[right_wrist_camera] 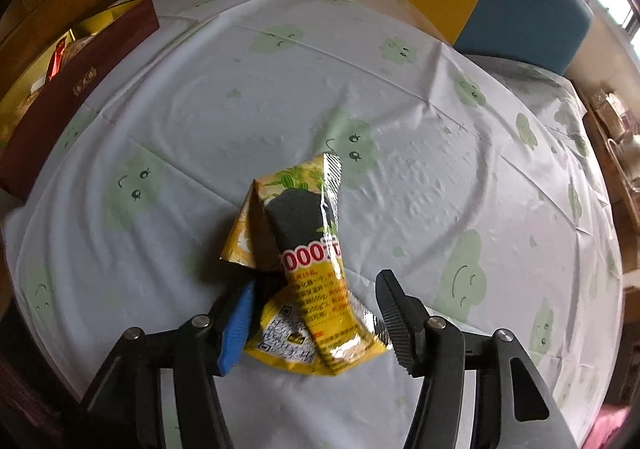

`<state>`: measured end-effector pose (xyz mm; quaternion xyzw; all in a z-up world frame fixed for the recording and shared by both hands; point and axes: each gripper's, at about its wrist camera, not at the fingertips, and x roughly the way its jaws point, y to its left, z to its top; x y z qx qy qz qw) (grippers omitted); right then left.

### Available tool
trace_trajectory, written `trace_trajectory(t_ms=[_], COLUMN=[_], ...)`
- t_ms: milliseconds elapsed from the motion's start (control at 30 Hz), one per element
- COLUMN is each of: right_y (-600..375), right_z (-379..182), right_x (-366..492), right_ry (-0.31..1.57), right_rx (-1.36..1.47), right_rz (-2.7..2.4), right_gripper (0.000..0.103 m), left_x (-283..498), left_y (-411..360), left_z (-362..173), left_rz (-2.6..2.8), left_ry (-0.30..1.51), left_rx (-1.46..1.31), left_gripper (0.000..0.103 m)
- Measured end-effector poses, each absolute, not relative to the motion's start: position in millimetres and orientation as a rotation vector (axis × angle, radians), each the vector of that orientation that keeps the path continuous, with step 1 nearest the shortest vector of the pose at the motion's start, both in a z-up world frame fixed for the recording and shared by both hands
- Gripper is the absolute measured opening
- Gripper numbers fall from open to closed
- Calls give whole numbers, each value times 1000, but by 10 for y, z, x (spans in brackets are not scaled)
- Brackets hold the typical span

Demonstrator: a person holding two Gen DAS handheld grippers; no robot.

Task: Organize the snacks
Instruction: 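Carry the yellow-and-black snack bag over the gold tray with the right gripper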

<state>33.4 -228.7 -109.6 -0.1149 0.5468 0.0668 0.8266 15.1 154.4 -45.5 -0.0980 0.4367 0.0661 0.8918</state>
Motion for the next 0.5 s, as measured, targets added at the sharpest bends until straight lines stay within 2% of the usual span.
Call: trace_trajectory(t_ms=[67, 333, 500], right_y=[-2247, -2211, -2133], right_z=[-1095, -1097, -974], right_x=[292, 252, 358], right_ry=[1150, 1152, 1157], right_rx=[-264, -210, -61], right_rz=[119, 85, 158], right_gripper=[40, 40, 37], left_x=[150, 122, 106], left_y=[1576, 1643, 1676], left_z=[-476, -476, -455], left_rz=[141, 154, 164], left_ry=[906, 891, 881], left_rx=[-210, -210, -204], left_gripper=[31, 31, 31])
